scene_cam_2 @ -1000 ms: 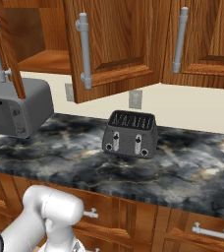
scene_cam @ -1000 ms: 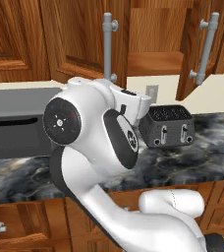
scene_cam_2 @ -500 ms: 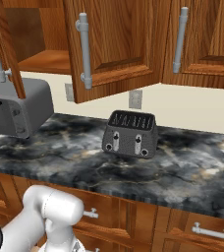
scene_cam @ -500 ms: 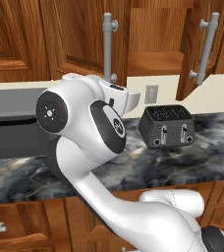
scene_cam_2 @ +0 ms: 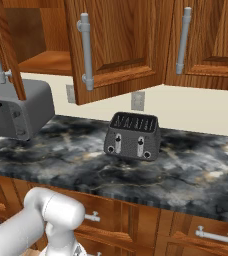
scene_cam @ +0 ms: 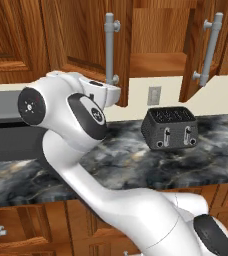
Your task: Close all open cabinet doors.
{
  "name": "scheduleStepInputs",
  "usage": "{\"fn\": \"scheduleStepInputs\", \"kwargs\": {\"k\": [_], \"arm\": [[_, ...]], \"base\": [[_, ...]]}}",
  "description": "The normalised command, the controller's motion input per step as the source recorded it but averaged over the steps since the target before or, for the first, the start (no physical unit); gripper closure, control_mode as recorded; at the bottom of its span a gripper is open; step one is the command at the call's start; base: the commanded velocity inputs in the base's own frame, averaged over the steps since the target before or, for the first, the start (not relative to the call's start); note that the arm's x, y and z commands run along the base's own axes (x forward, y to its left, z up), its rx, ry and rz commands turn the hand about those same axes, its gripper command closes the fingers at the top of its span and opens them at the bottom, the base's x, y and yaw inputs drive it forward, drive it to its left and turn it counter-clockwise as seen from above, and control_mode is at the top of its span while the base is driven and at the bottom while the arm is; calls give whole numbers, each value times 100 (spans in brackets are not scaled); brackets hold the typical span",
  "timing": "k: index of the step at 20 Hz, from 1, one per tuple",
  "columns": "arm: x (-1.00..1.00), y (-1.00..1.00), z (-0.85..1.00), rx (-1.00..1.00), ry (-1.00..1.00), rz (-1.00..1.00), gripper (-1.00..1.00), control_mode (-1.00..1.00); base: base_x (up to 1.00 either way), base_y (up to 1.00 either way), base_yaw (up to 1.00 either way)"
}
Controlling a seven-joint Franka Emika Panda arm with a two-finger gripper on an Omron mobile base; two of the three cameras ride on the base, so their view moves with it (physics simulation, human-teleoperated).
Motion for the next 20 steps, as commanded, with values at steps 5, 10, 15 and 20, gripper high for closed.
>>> {"fn": "scheduleStepInputs", "kwargs": {"k": [5,10,15,20], "arm": [[39,24,0,0,0,0,-100,-100],[17,0,0,0,0,0,-100,-100],[20,0,0,0,0,0,-100,-100],[23,-3,-1,0,0,0,-100,-100]], "base": [[0,0,0],[0,0,0],[0,0,0],[0,0,0]]}}
